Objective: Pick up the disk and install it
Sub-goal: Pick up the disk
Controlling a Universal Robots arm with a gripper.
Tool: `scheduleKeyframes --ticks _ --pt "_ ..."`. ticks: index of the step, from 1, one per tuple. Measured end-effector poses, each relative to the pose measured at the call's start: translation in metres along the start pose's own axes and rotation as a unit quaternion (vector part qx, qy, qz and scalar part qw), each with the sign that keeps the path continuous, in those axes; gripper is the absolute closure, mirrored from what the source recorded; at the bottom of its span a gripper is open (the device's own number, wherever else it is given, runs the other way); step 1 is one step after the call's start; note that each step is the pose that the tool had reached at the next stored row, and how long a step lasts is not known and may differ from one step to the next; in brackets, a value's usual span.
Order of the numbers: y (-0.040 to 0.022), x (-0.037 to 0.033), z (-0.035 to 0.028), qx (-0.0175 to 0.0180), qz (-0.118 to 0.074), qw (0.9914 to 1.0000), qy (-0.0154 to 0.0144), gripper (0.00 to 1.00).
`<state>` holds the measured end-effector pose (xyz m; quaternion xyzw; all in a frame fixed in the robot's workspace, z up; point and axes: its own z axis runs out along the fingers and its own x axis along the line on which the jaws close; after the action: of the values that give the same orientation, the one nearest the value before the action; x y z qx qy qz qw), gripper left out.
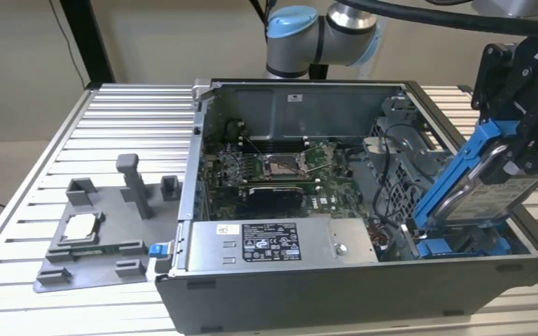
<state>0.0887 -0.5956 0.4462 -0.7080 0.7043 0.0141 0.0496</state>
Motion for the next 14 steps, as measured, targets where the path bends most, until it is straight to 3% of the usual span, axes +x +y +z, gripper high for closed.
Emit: scheduleKeyframes --ticks 9,14 --pt "-0.0010 0.0042 0.0087 0.0001 0.000 0.99997 -0.0083 1.00" --pt "-0.0011 0.0077 0.0123 0.0001 0.001 0.99995 -0.0100 1.00"
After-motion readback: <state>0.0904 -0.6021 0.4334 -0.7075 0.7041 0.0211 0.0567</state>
